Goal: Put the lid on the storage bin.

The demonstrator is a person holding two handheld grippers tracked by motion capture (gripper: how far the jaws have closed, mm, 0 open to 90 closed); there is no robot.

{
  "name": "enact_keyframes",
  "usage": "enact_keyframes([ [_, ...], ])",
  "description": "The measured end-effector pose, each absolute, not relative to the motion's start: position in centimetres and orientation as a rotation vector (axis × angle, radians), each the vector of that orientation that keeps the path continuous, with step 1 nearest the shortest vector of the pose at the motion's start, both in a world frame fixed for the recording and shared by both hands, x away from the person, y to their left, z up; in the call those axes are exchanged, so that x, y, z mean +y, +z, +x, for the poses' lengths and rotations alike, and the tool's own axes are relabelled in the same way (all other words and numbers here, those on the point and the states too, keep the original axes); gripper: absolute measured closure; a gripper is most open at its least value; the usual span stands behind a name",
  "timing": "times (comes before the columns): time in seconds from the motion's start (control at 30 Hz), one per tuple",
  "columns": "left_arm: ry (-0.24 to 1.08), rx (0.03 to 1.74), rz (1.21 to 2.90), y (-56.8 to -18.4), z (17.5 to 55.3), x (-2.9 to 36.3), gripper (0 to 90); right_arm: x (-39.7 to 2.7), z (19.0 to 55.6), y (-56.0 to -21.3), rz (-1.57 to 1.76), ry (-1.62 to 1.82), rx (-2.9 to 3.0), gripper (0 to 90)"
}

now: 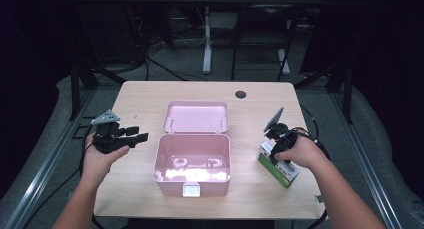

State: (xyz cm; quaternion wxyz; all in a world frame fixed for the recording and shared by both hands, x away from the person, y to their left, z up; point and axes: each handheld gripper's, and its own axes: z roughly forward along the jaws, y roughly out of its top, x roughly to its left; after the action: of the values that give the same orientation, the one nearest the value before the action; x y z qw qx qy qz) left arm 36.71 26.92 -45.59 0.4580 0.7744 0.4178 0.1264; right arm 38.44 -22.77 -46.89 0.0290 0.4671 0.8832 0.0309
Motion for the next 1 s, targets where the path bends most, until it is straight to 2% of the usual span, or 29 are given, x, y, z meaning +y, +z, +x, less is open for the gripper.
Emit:
enact_keyframes([
  [0.27, 0.312, 1.029, 1.912, -45.7, 36.8, 26.9, 46.6, -23.3, 38.5, -47.7, 1.466, 0.098, 2.722, 52.6],
  [0.57, 0.307, 1.028, 1.932, -45.7, 36.9, 27.1, 46.6, -23.2, 38.5, -48.4, 1.473, 0.08, 2.735, 59.9],
  [1.0, 0.313, 1.029, 1.924, -45.9, 36.9, 27.1, 46.6, -23.1, 38.5, -48.3, 1.467, 0.076, 2.732, 61.4],
])
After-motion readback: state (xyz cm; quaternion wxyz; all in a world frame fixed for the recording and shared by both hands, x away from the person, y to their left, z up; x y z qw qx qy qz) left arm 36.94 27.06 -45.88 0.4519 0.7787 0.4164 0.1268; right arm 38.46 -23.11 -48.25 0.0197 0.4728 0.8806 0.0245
